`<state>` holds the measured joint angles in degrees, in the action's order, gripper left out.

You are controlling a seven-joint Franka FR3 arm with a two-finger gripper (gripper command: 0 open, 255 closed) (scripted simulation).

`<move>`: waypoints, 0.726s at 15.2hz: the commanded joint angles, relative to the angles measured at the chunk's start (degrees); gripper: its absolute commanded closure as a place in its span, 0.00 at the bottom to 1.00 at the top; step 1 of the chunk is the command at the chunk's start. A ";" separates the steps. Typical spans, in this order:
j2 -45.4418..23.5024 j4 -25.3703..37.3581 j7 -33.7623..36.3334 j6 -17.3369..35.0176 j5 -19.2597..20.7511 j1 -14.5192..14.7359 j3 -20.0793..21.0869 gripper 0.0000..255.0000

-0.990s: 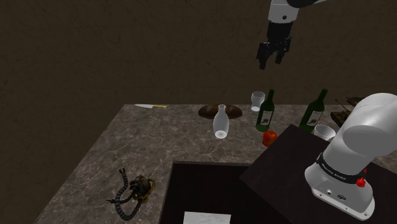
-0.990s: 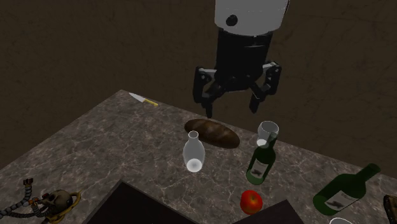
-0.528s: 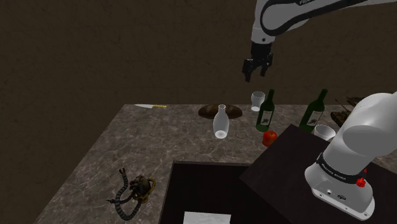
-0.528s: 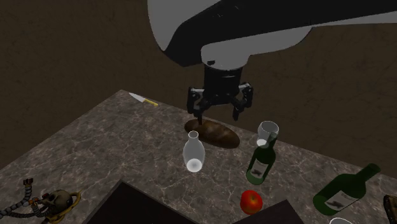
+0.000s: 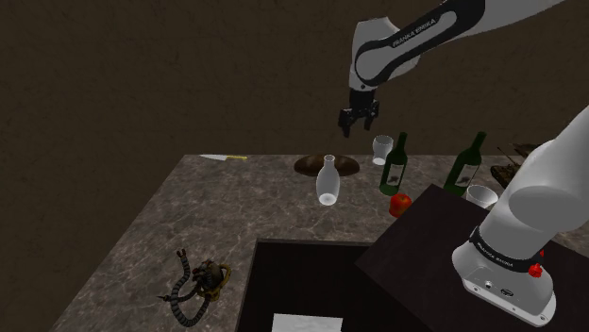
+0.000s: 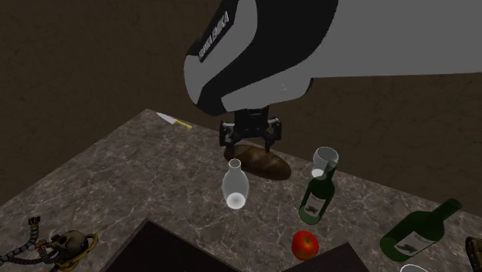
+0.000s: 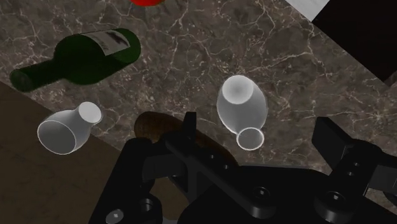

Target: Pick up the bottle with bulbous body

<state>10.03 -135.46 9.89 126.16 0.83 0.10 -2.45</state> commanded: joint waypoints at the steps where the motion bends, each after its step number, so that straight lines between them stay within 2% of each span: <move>1: -3.72 0.57 0.43 3.18 -0.28 0.23 0.21 0.00; 11: -26.02 11.96 0.67 13.93 -1.85 0.40 0.58 0.00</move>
<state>-13.90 -124.73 10.50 139.18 -0.87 0.48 -1.94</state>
